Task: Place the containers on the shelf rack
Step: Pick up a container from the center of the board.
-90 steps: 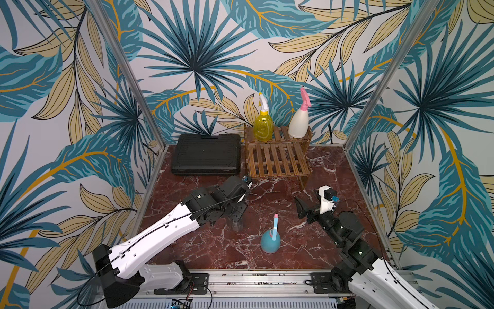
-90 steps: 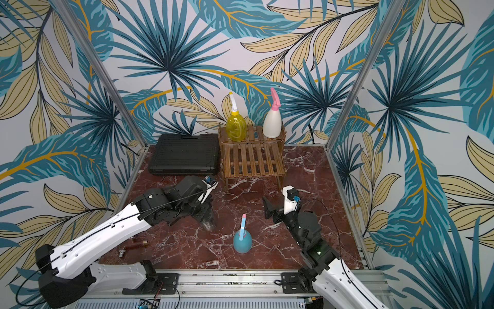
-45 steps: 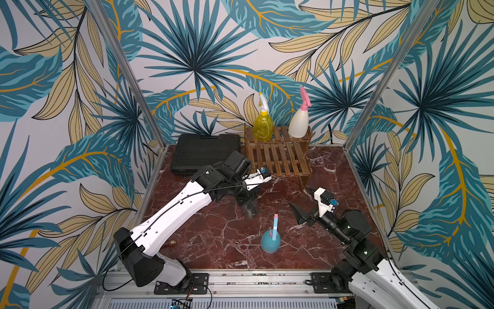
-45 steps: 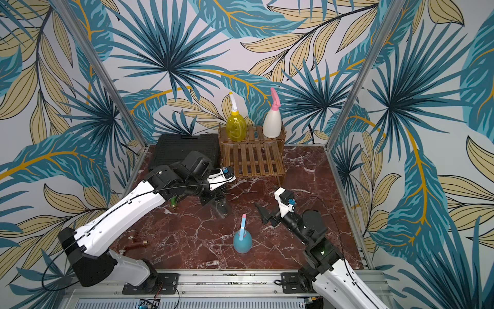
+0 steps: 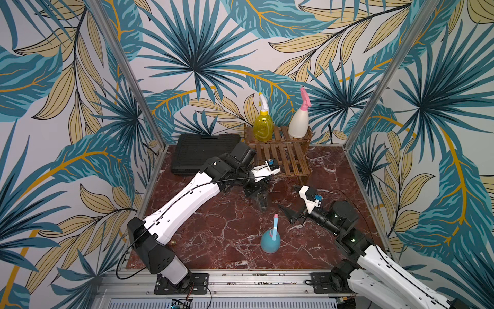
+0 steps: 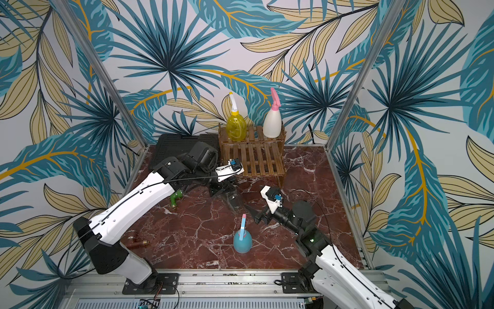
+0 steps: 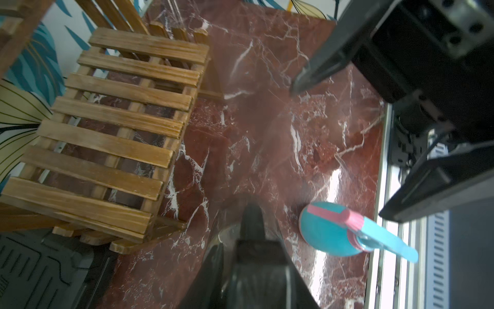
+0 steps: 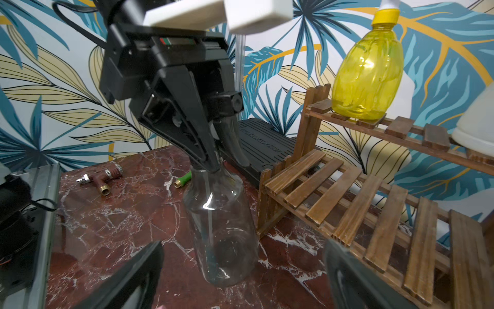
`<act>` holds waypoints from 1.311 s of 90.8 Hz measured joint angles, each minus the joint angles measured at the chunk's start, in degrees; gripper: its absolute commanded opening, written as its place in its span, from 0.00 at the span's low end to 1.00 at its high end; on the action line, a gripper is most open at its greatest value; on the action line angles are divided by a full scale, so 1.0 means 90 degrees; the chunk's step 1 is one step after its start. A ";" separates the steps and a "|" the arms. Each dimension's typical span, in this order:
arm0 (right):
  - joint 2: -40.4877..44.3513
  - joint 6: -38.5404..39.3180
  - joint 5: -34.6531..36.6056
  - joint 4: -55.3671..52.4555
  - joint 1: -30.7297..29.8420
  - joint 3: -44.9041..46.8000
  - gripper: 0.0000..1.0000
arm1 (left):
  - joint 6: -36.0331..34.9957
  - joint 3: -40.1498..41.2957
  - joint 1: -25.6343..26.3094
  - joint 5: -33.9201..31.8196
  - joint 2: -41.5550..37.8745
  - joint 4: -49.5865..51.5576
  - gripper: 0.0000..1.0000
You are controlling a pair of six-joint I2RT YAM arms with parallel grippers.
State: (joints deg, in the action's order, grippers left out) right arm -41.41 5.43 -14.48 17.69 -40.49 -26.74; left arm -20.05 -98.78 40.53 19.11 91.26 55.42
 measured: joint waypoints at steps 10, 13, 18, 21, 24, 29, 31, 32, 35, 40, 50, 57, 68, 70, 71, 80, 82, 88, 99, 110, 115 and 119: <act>-0.0141 -0.0005 0.0287 0.0554 0.0000 0.0138 0.99 | 0.0833 -0.0049 -0.0005 -0.0015 0.0017 -0.0192 0.19; -0.0209 0.0000 0.0355 0.0704 0.0000 0.0141 0.99 | 0.1069 -0.0080 -0.0005 -0.0022 0.0017 -0.0219 0.19; -0.0330 0.0029 0.0449 0.0916 -0.0002 0.0141 0.99 | 0.1484 -0.0151 -0.0010 -0.0027 0.0017 -0.0257 0.19; -0.0403 0.0056 0.0486 0.1015 -0.0002 0.0138 0.99 | 0.1722 -0.0211 -0.0010 -0.0027 0.0017 -0.0272 0.18; -0.0495 0.0097 0.0532 0.1095 -0.0002 0.0134 0.99 | 0.1928 -0.0277 -0.0010 -0.0024 0.0019 -0.0287 0.18; -0.0656 0.0177 0.0571 0.1171 -0.0002 0.0107 0.99 | 0.2249 -0.0425 -0.0010 -0.0024 0.0034 -0.0287 0.18; -0.0738 0.0216 0.0583 0.1188 -0.0002 0.0080 0.99 | 0.2356 -0.0500 -0.0010 -0.0022 0.0049 -0.0284 0.18; -0.0777 0.0233 0.0583 0.1192 -0.0002 0.0068 0.99 | 0.2409 -0.0532 -0.0010 -0.0024 0.0058 -0.0284 0.18; -0.0896 0.0289 0.0585 0.1195 -0.0002 0.0015 0.99 | 0.2548 -0.0663 -0.0010 -0.0027 0.0090 -0.0279 0.18; -0.1083 0.0386 0.0583 0.1188 -0.0005 -0.0104 0.99 | 0.2730 -0.0865 -0.0010 -0.0041 0.0155 -0.0279 0.18; -0.1370 0.0571 0.0576 0.1190 -0.0032 -0.0391 0.99 | 0.3007 -0.1151 -0.0012 -0.0146 0.0289 -0.0267 0.18; -0.1518 0.0695 0.0578 0.1195 -0.0078 -0.0566 0.99 | 0.3172 -0.1287 -0.0029 -0.0146 0.0391 -0.0267 0.19; -0.1753 0.0894 0.0610 0.1188 -0.0155 -0.0755 0.99 | 0.3366 -0.1365 -0.0027 -0.0121 0.0508 -0.0250 0.18; -0.1802 0.0940 0.0624 0.1173 -0.0182 -0.0789 0.99 | 0.3398 -0.1375 -0.0027 -0.0117 0.0525 -0.0245 0.18; -0.1824 0.0950 0.0636 0.1168 -0.0189 -0.0806 0.99 | 0.3412 -0.1379 -0.0027 -0.0117 0.0534 -0.0240 0.18; -0.2055 0.1098 0.0826 0.1141 -0.0291 -0.0962 0.96 | 0.3536 -0.1452 -0.0029 -0.0092 0.0619 -0.0228 0.18; -0.2106 0.1137 0.0874 0.1132 -0.0308 -0.0993 0.94 | 0.3555 -0.1460 -0.0029 -0.0095 0.0627 -0.0228 0.18; -0.2256 0.1212 0.1069 0.1071 -0.0381 -0.1088 0.90 | 0.3604 -0.1469 -0.0029 -0.0097 0.0648 -0.0238 0.18; -0.2467 0.1287 0.1518 0.0993 -0.0505 -0.1209 0.79 | 0.3689 -0.1472 -0.0029 -0.0100 0.0668 -0.0350 0.19; -0.2509 0.1328 0.1783 0.0996 -0.0573 -0.1222 0.69 | 0.3733 -0.1472 -0.0034 -0.0107 0.0736 -0.0512 0.19; -0.2514 0.1331 0.1875 0.0998 -0.0580 -0.1214 0.66 | 0.3752 -0.1472 -0.0036 -0.0090 0.0767 -0.0580 0.19; -0.2514 0.1328 0.1928 0.1005 -0.0585 -0.1207 0.64 | 0.3779 -0.1472 -0.0039 -0.0068 0.0787 -0.0624 0.19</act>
State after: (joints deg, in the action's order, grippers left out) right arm -64.03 17.39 2.87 26.74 -45.76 -37.60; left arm 13.96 -112.03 40.18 18.50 98.35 49.80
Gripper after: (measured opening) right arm 0.747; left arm 0.329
